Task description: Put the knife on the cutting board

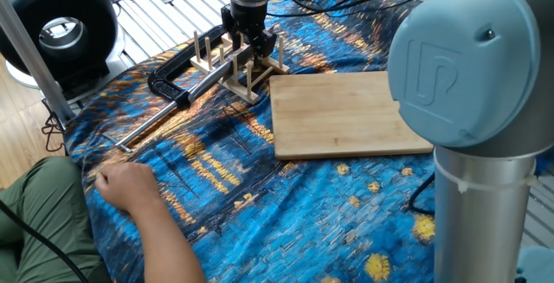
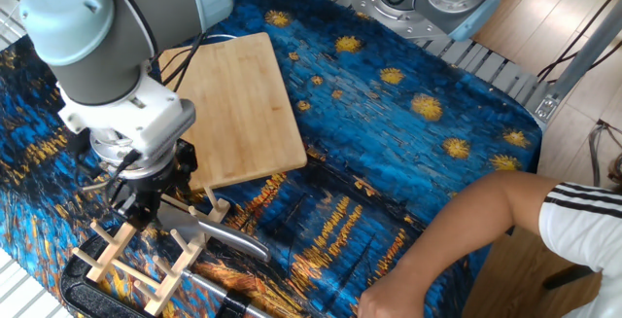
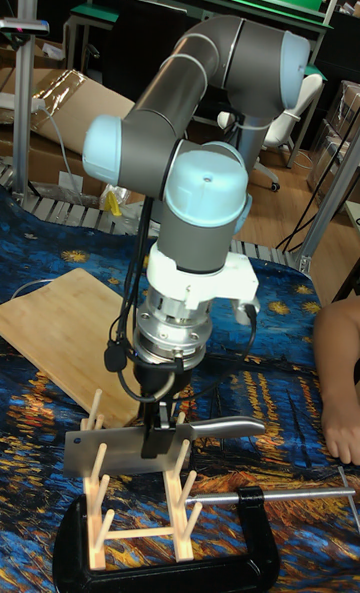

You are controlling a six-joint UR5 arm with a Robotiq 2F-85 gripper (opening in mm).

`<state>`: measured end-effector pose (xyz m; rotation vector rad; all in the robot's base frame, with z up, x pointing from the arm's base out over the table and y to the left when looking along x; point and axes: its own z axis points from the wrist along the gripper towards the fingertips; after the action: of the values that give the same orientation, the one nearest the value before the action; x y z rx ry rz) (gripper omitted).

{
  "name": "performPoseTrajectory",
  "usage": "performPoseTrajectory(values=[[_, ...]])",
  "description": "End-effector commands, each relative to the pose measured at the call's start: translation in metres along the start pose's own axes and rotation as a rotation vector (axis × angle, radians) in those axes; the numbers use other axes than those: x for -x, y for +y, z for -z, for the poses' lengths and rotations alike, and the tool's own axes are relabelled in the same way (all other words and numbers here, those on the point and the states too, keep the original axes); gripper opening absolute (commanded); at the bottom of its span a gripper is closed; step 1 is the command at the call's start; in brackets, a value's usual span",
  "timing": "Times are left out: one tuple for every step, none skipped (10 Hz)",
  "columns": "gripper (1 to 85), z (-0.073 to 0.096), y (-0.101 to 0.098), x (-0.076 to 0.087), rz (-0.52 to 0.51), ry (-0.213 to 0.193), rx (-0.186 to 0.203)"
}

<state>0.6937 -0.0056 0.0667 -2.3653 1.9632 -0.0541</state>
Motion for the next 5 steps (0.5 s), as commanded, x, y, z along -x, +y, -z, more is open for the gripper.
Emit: performPoseTrajectory(values=[[55.7, 0.0016, -0.0019, -0.0018, 0.066, 0.002, -0.018], [54.0, 0.0010, -0.0030, -0.0024, 0.076, 0.003, -0.028], [50.7, 0.0003, -0.0032, -0.0026, 0.076, 0.002, -0.036], [49.3, -0.0002, -0.0032, -0.0022, 0.065, -0.002, -0.041], [47.3, -0.0007, -0.0033, -0.0025, 0.052, -0.003, -0.046]])
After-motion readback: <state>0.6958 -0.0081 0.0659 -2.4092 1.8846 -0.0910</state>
